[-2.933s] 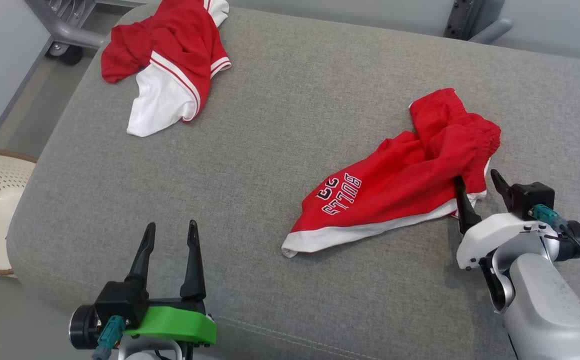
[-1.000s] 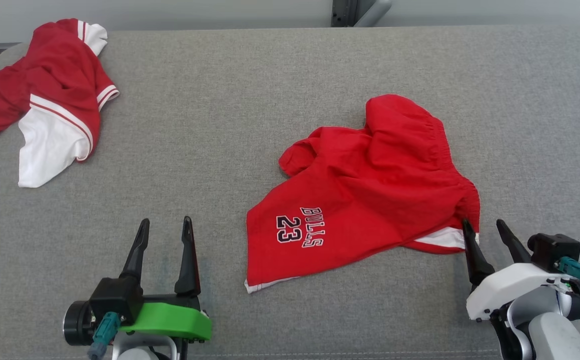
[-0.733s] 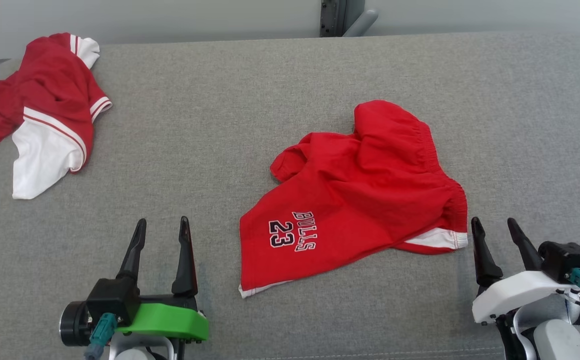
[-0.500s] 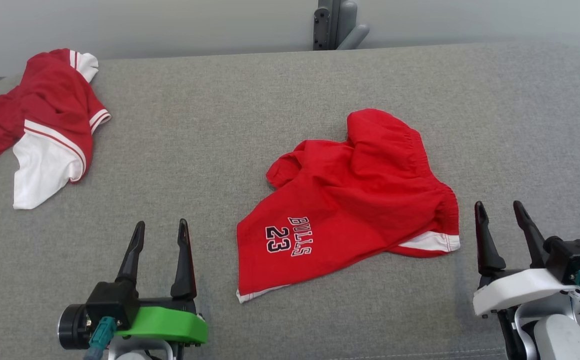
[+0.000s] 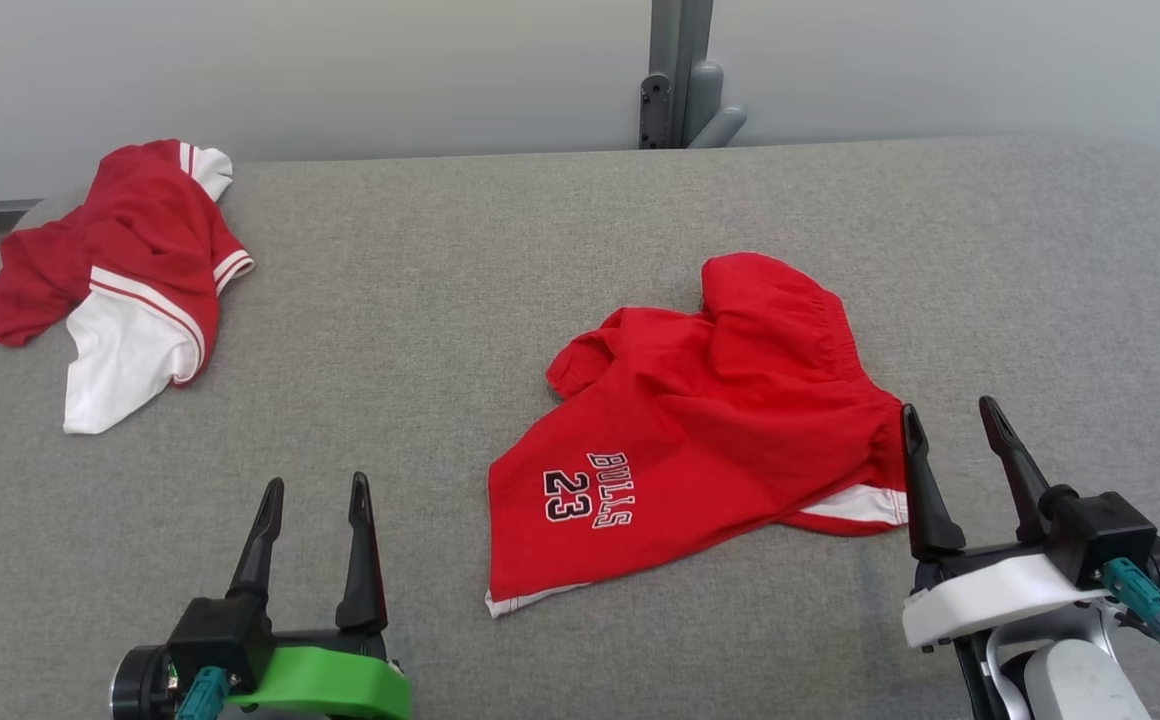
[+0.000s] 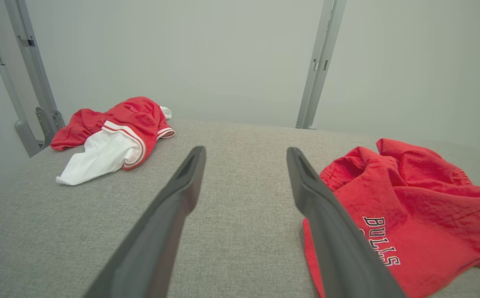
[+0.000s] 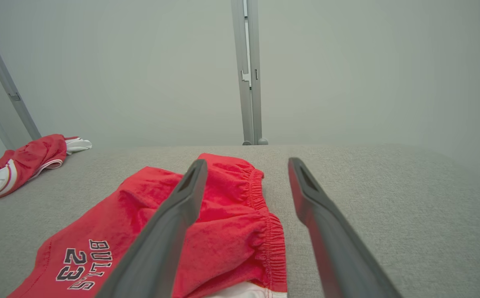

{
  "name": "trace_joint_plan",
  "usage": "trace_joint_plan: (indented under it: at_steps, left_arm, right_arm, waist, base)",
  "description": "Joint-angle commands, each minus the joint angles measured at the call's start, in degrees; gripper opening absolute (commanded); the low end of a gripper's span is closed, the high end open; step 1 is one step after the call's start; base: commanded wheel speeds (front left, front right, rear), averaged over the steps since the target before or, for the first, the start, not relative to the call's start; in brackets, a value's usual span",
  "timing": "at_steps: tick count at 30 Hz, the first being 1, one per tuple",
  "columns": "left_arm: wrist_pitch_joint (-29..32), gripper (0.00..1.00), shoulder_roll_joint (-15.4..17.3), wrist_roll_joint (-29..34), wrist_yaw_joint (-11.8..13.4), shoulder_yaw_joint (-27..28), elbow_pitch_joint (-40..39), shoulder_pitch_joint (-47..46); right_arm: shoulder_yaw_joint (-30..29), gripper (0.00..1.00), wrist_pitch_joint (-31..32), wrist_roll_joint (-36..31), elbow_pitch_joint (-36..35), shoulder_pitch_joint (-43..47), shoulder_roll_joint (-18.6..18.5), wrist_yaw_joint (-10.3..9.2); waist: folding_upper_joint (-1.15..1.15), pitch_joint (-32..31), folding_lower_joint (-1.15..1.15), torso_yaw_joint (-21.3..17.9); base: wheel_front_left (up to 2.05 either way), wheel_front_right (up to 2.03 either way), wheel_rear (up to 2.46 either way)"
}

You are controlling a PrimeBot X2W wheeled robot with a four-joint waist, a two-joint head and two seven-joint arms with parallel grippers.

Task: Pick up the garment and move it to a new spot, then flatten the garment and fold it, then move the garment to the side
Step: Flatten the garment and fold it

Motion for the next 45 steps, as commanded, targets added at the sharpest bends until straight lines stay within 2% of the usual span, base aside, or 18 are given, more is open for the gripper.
trace_joint_plan:
  at_steps: [1,12,21,30,36,38,41,42,44,45]
  left_arm:
    - [-0.04,1.0,0.11,-0.09,0.31,0.04,-0.11,0.86]
    - [-0.04,1.0,0.11,0.22,-0.19,-0.31,0.35,1.93]
    - [-0.03,1.0,0.11,0.18,-0.6,-1.5,1.3,2.23]
    - [-0.04,1.0,0.12,0.21,-1.02,-3.82,2.51,0.82]
    - [-0.04,1.0,0.11,0.21,-0.73,-4.67,2.75,-0.52]
    - [-0.04,1.0,0.11,0.14,-0.65,-4.69,2.76,-0.97]
    - [-0.03,1.0,0.11,-0.09,-0.49,-4.78,2.81,-1.26]
    - [-0.03,1.0,0.11,-0.18,-0.45,-4.81,2.83,-1.32]
    - [-0.04,1.0,0.11,-0.37,-0.35,-4.87,2.88,-1.43]
    - [-0.03,1.0,0.11,-0.41,-0.38,-4.89,2.94,-1.42]
  right_arm:
    - [0.32,1.0,-0.22,0.33,0.04,0.43,0.01,-0.06]
    - [1.14,1.0,-0.21,1.18,1.15,1.4,0.07,-0.06]
    - [-1.15,1.0,-0.21,-2.21,4.95,2.23,0.03,-0.06]
    - [-3.14,1.0,1.25,-4.7,17.4,-1.6,-2.56,-0.06]
    - [-0.18,1.0,1.77,-3.8,25.18,-6.71,-5.0,-0.06]
    - [1.41,0.96,2.09,-3.07,27.47,-8.18,-5.92,-0.06]
    - [3.89,0.78,2.37,-1.66,30.03,-10.01,-6.79,-0.06]
    - [4.6,0.65,2.44,-1.2,30.69,-10.41,-7.13,-0.06]
    - [5.71,0.46,2.18,-0.28,31.69,-11.03,-7.74,-0.06]
    - [6.15,0.42,1.97,0.13,32.07,-11.31,-7.96,-0.06]
  waist:
    - [0.0,-0.47,0.0,0.35]
    - [0.0,-1.69,0.0,0.54]
    - [0.0,-1.3,0.0,-0.02]
    - [0.0,1.0,0.0,0.9]
    - [0.0,3.56,0.0,2.7]
    - [0.0,4.22,0.0,3.26]
    - [0.0,4.76,0.0,3.9]
    - [0.0,4.87,0.0,4.04]
    - [0.0,4.98,0.0,4.22]
    - [0.0,5.02,0.0,4.29]
  base:
    - [0.0,0.0,0.0]
    - [0.0,0.0,0.0]
    - [0.0,0.0,0.0]
    - [0.0,0.0,0.0]
    - [0.0,0.0,0.0]
    - [0.0,0.0,0.0]
    - [0.0,0.0,0.0]
    - [0.0,0.0,0.0]
    - [0.0,0.0,0.0]
    - [0.0,0.0,0.0]
